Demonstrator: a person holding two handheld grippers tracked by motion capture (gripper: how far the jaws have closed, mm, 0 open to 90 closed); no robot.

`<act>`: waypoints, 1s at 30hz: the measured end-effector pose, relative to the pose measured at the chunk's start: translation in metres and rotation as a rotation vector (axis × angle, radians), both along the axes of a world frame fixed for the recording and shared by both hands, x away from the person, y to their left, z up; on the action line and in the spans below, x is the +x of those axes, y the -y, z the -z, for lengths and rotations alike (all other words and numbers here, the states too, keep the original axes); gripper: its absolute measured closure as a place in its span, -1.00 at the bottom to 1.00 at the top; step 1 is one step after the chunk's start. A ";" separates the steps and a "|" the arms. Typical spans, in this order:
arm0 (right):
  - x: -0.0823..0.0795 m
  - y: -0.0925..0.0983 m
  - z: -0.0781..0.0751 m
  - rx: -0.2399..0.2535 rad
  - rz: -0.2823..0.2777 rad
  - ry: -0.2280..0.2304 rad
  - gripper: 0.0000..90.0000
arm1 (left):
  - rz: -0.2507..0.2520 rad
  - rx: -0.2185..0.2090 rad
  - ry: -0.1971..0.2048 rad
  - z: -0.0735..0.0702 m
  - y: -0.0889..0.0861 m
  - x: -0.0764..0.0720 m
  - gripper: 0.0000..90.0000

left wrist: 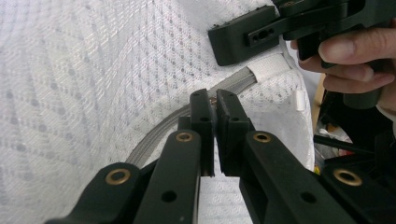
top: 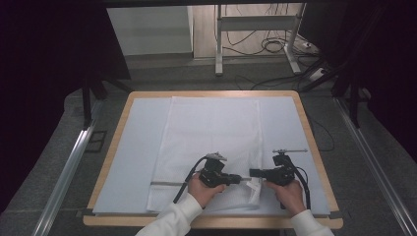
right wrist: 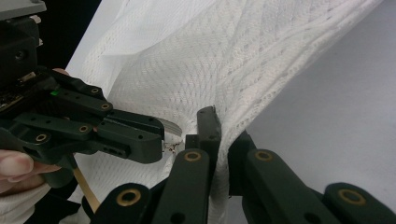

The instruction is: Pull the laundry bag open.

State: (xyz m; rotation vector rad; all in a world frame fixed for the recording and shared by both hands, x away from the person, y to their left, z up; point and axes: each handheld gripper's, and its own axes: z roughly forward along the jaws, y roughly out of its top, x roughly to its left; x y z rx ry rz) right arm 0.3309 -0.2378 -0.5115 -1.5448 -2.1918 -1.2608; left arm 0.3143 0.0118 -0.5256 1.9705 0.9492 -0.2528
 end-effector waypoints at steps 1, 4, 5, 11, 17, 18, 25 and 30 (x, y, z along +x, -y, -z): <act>0.000 0.000 0.000 -0.002 -0.002 0.002 0.97 | 0.000 0.001 0.000 0.000 0.000 0.000 0.95; 0.000 -0.001 0.001 -0.004 -0.005 0.001 0.97 | -0.006 0.010 -0.001 0.001 -0.003 0.000 0.95; 0.000 0.000 0.000 -0.005 -0.005 0.002 0.97 | -0.009 0.010 -0.001 0.002 -0.005 0.000 0.95; -0.001 0.003 -0.002 0.008 -0.001 0.010 0.97 | -0.024 0.017 0.003 0.000 -0.016 0.000 0.95; -0.002 0.001 -0.006 -0.001 -0.004 0.023 0.97 | -0.036 0.015 0.000 0.000 -0.028 -0.001 0.95; -0.003 0.000 -0.008 -0.003 -0.006 0.028 0.97 | -0.036 0.020 0.002 -0.001 -0.029 -0.002 0.95; -0.005 -0.001 -0.013 -0.005 -0.015 0.044 0.96 | -0.038 0.010 0.005 -0.002 -0.034 -0.003 0.95; -0.005 0.000 -0.014 -0.003 -0.011 0.049 0.97 | -0.043 0.009 -0.005 0.000 -0.039 -0.003 0.95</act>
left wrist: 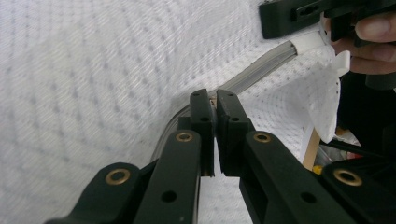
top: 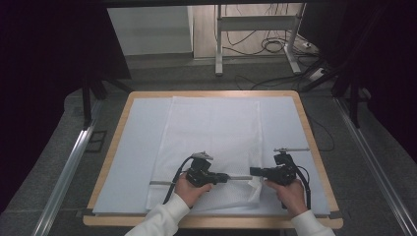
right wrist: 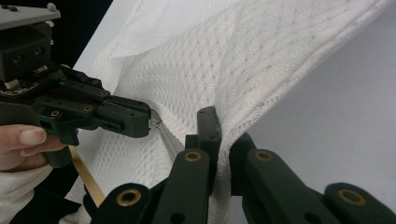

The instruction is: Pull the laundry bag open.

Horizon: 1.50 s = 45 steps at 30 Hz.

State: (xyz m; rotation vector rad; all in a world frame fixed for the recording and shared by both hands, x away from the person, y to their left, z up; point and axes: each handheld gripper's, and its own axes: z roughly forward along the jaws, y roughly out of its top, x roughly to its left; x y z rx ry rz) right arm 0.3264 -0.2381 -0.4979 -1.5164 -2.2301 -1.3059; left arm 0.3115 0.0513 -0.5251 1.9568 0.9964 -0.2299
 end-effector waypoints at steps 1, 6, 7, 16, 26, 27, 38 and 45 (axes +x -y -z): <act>0.000 0.000 0.000 0.000 0.002 0.000 0.97 | 0.000 0.001 0.001 0.000 -0.001 0.000 0.95; 0.000 0.000 -0.001 0.001 -0.002 0.000 0.97 | -0.002 0.005 0.000 0.000 -0.006 -0.001 0.95; 0.000 0.000 -0.001 -0.001 -0.002 0.001 0.97 | -0.002 0.004 0.000 0.000 -0.006 -0.001 0.95; 0.000 0.001 -0.001 -0.003 -0.002 0.005 0.96 | -0.002 0.007 -0.006 0.001 -0.013 -0.002 0.95; 0.000 0.001 -0.001 -0.001 -0.006 0.004 0.97 | -0.008 0.012 -0.004 0.002 -0.021 -0.004 0.95; -0.001 0.001 -0.001 -0.004 -0.004 0.006 0.96 | -0.008 0.010 -0.006 0.002 -0.022 -0.004 0.95; 0.001 0.002 0.001 -0.006 -0.004 0.003 0.96 | -0.011 0.028 0.004 0.002 -0.023 -0.003 0.95; 0.000 0.002 0.001 -0.003 -0.006 0.003 0.96 | -0.011 0.018 -0.006 0.005 -0.026 -0.002 0.95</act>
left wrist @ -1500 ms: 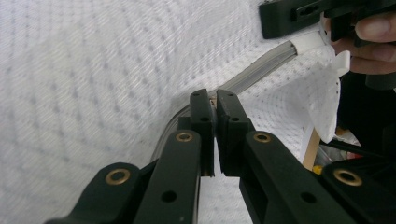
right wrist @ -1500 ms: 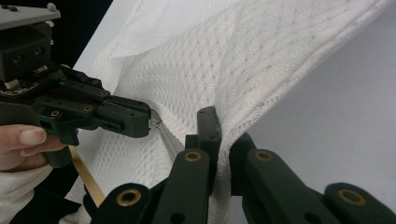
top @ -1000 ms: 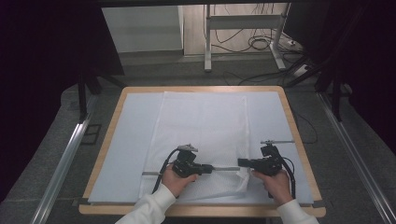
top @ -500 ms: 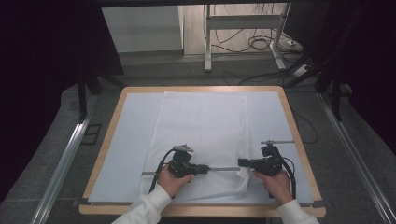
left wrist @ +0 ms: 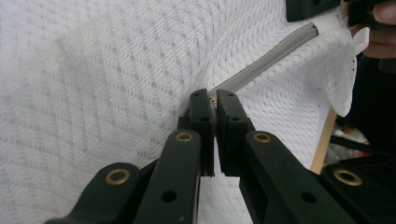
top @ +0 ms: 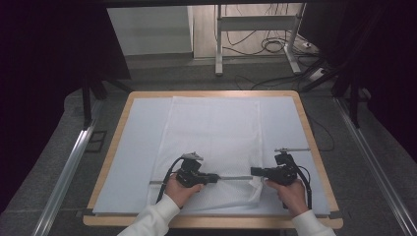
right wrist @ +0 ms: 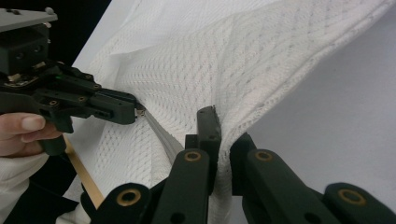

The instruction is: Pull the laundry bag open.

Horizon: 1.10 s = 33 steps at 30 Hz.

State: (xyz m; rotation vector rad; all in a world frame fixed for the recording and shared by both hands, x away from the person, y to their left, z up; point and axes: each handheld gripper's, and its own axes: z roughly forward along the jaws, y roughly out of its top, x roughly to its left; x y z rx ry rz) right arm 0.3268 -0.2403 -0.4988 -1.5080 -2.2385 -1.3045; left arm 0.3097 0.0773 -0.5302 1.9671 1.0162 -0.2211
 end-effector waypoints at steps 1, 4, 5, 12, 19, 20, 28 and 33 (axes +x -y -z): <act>0.000 0.000 0.000 -0.001 0.001 0.001 0.96 | 0.000 0.003 0.002 0.000 0.000 0.000 0.95; 0.000 0.000 0.000 -0.003 -0.001 0.002 0.96 | -0.002 0.013 0.006 0.000 0.000 0.000 0.95; 0.000 0.000 0.000 -0.004 0.000 0.002 0.96 | -0.007 0.015 0.003 0.001 0.000 0.000 0.95; -0.001 0.004 -0.002 -0.003 0.013 0.010 0.96 | -0.024 0.022 -0.005 0.004 -0.007 0.002 0.95; -0.001 0.004 -0.002 -0.008 0.011 0.010 0.96 | -0.034 0.040 0.001 0.005 -0.009 0.001 0.95; -0.001 0.004 -0.002 -0.011 0.012 0.012 0.96 | -0.031 0.047 0.001 0.005 -0.011 0.002 0.95; -0.001 0.005 -0.002 -0.009 0.015 0.009 0.96 | -0.049 0.040 -0.015 0.006 -0.018 0.001 0.95; -0.001 0.006 -0.002 -0.012 0.019 0.015 0.96 | -0.065 0.043 -0.022 0.008 -0.028 0.002 0.95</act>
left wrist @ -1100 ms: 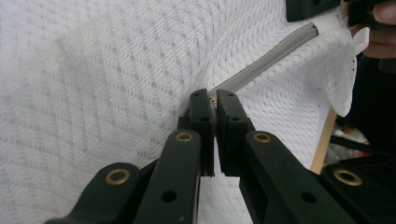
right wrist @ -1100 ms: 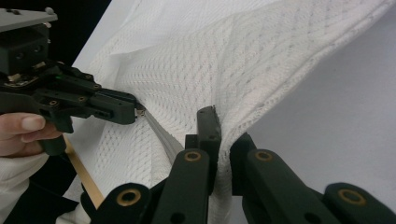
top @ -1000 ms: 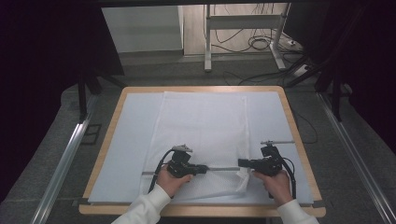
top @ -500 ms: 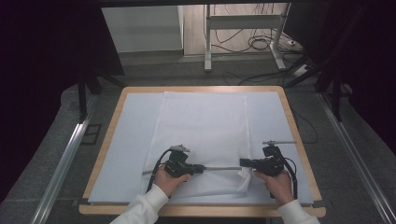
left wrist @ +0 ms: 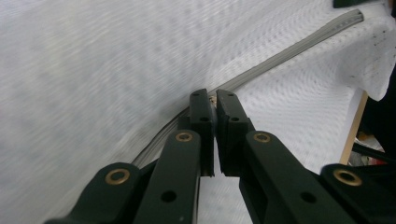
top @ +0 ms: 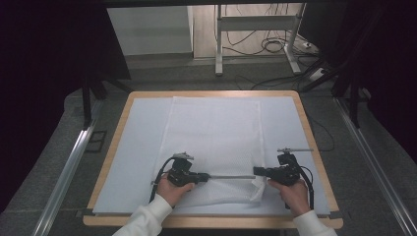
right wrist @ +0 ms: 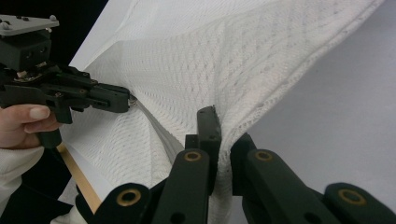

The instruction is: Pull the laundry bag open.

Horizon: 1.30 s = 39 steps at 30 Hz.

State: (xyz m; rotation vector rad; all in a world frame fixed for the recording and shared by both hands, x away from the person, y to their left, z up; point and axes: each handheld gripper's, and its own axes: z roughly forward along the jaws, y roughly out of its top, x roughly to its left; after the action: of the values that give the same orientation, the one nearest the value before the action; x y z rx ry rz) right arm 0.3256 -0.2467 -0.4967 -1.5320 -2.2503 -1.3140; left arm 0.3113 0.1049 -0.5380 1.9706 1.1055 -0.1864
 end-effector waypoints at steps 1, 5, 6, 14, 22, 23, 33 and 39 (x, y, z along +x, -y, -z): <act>0.000 0.001 0.000 0.001 0.001 0.000 0.96 | 0.001 0.003 -0.001 0.000 -0.002 0.000 0.95; 0.000 0.001 0.000 0.002 0.005 -0.001 0.96 | -0.005 0.006 0.001 0.000 -0.008 -0.001 0.95; 0.000 0.001 0.000 0.001 0.004 -0.002 0.96 | -0.005 0.006 0.000 0.000 -0.009 -0.001 0.95; 0.001 0.001 0.001 -0.007 0.005 -0.003 0.96 | -0.024 -0.001 -0.007 -0.001 -0.021 -0.003 0.95; 0.001 0.001 0.001 -0.010 0.006 -0.002 0.96 | -0.033 0.006 -0.008 0.000 -0.032 -0.004 0.95; 0.001 0.001 0.001 -0.011 0.006 -0.002 0.96 | -0.036 0.000 -0.010 0.000 -0.032 -0.004 0.95; 0.001 0.002 0.002 -0.016 0.009 -0.002 0.96 | -0.044 0.008 -0.008 0.000 -0.039 -0.007 0.95; 0.001 0.002 0.002 -0.021 0.006 -0.003 0.96 | -0.048 0.011 -0.008 0.000 -0.043 -0.008 0.95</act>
State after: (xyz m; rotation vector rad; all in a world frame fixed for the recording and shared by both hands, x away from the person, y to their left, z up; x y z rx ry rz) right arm 0.3267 -0.2492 -0.4990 -1.5479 -2.2662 -1.2931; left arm 0.3031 0.1480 -0.5375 1.9525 1.1597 -0.1636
